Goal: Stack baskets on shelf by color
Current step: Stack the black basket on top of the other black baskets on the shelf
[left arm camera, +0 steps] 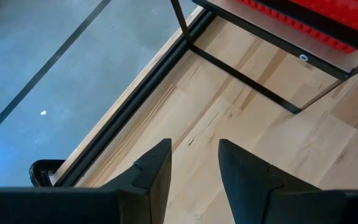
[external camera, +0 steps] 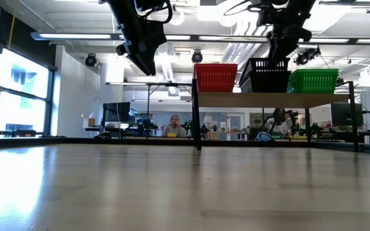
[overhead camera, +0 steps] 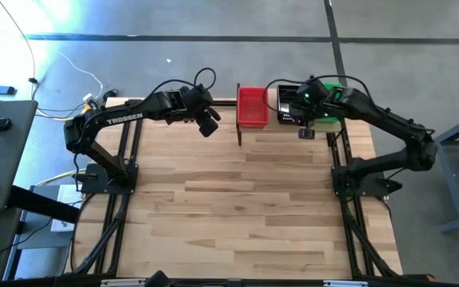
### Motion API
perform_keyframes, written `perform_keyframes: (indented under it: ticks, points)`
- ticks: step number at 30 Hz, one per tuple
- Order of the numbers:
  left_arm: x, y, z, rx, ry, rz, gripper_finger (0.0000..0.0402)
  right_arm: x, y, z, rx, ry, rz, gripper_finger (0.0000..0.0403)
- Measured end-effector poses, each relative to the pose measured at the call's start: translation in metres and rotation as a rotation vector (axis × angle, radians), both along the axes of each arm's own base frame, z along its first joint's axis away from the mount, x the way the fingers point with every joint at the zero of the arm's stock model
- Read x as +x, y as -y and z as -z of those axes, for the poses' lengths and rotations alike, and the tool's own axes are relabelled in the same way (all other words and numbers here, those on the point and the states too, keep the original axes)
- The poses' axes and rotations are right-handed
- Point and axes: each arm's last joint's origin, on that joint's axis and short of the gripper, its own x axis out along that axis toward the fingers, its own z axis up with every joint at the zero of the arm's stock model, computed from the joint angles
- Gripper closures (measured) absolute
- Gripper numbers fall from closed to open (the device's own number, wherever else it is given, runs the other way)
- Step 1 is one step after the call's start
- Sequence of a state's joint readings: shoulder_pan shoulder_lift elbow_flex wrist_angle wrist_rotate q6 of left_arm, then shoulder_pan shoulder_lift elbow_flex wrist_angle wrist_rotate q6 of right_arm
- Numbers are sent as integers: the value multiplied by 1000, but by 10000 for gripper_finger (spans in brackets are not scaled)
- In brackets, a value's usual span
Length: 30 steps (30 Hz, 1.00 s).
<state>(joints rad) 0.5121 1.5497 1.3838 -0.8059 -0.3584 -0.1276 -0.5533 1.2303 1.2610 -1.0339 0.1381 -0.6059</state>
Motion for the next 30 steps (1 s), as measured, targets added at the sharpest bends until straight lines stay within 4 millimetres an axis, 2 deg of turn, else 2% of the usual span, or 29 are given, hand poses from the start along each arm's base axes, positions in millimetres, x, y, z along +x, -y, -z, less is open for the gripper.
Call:
perform_keyframes:
  ticks: [16,30]
  points:
    - [0,0,0,2,1,-1,280,-21,-14,-21,8,154,57,284]
    - [0,0,0,2,1,0,280,-11,-5,-14,-8,120,110,284]
